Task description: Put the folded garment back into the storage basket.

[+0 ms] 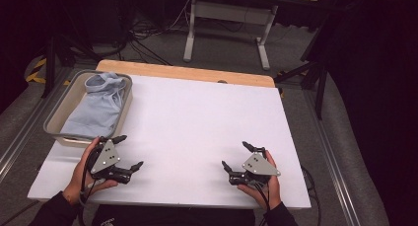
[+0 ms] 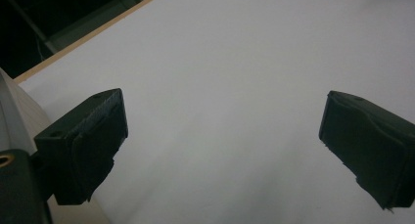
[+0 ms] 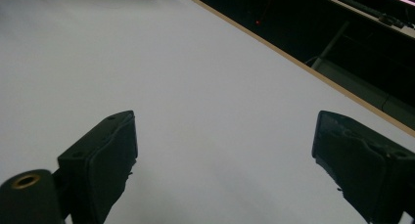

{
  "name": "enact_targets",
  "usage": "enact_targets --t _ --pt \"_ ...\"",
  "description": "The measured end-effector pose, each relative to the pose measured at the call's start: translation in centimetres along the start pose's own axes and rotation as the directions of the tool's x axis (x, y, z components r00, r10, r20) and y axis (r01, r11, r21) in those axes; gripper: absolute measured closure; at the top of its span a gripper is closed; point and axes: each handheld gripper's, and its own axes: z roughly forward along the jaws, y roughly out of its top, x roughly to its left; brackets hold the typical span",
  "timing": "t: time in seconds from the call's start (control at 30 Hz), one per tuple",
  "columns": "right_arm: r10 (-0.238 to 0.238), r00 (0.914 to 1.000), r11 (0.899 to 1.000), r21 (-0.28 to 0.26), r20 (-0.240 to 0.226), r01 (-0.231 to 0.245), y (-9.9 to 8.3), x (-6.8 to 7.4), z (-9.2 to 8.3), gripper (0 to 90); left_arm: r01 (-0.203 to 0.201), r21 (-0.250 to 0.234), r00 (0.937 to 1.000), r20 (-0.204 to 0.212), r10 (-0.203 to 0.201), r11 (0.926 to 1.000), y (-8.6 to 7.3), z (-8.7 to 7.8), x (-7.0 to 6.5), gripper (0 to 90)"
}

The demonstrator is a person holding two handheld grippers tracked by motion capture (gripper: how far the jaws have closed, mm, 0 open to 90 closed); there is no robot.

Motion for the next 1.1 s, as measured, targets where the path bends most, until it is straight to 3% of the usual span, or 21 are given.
enact_targets --t 1.1 --pt "0.011 0.9999 1.000 0.011 -0.003 -0.011 -0.28 -0.26 0.17 10.5 0.002 0.009 0.9998 0.020 -0.002 1.0000 0.18 0.52 -0.09 4.8"
